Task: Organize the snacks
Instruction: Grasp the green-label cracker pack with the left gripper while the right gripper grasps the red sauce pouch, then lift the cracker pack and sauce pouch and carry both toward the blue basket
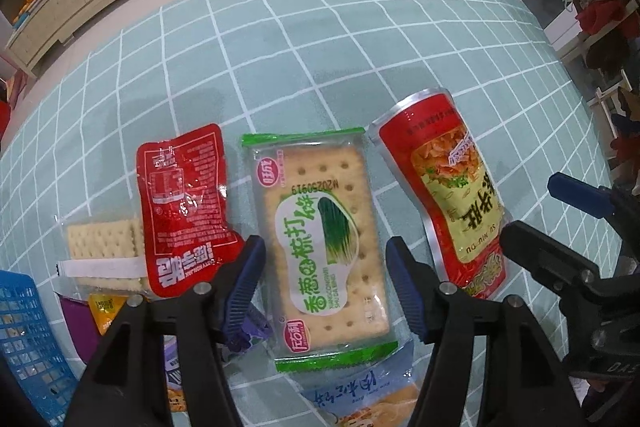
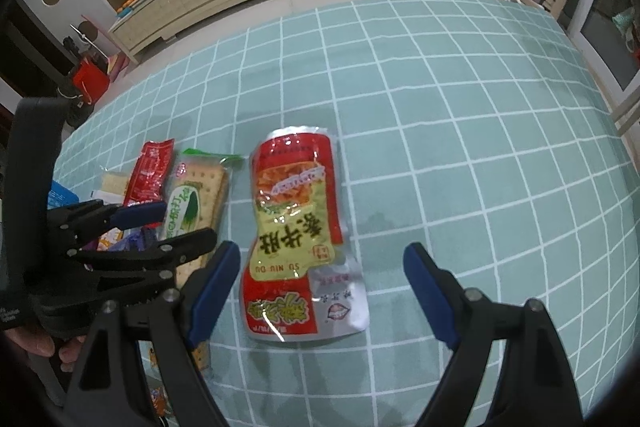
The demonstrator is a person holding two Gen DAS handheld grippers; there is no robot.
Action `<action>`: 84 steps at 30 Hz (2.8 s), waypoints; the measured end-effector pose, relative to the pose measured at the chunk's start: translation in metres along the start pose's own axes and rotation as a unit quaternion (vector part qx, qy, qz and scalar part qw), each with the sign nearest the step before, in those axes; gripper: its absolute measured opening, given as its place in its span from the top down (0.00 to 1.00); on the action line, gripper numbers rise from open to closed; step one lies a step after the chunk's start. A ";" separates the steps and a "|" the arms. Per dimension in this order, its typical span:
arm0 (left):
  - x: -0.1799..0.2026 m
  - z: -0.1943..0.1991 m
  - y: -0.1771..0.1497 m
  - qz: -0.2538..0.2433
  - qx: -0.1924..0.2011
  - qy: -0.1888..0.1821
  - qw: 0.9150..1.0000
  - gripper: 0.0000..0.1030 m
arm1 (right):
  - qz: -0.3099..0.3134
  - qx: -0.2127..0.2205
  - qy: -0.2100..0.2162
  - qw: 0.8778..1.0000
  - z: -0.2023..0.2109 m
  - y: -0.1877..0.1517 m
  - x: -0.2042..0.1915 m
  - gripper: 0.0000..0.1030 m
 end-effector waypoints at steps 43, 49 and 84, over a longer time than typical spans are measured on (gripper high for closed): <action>-0.033 0.076 -0.038 0.020 0.077 0.005 0.997 0.49 | 0.062 -0.006 -0.016 0.998 0.000 -0.002 -0.051 0.52; -0.044 0.113 -0.060 0.025 0.103 0.004 0.994 0.49 | 0.080 0.017 -0.014 0.997 0.034 -0.004 -0.077 0.52; -0.211 0.291 -0.215 0.109 0.216 0.057 0.969 0.49 | 0.212 0.098 0.031 0.972 0.118 -0.047 -0.293 0.52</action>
Point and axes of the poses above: each gripper's, at about its wrist camera, not at the fingertips, and z roughly against the way its jaws point, x to its right, y to its top, the point moved 1 cm from there along -z, roughly the way its jaws point, and after that the axes turned 5 degrees about y, right-handed, at the moved point
